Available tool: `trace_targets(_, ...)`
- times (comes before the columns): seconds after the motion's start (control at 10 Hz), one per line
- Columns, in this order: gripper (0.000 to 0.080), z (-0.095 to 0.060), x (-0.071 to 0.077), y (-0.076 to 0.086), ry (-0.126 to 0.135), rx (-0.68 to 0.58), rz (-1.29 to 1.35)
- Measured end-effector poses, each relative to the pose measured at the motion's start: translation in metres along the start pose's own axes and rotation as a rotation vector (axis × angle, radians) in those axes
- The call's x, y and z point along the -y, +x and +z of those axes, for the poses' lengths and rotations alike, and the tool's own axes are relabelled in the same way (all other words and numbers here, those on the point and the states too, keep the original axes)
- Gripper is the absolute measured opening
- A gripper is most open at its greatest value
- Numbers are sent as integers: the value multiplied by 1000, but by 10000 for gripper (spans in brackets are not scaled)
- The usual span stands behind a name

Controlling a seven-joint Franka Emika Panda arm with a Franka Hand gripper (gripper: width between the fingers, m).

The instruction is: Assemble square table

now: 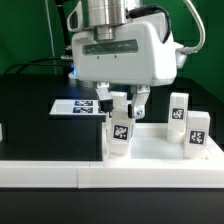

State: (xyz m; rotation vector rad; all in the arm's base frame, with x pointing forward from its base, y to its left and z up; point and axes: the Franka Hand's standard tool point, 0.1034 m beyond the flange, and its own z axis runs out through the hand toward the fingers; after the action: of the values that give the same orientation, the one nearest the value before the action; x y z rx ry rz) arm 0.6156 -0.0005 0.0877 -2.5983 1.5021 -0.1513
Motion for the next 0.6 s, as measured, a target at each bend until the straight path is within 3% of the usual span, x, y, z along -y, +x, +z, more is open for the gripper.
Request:
trace_targets(0.3,649,0,-1,1,-10,-5,-314)
trace_targets(0.6,649,14,4,-5,-50,62,-788)
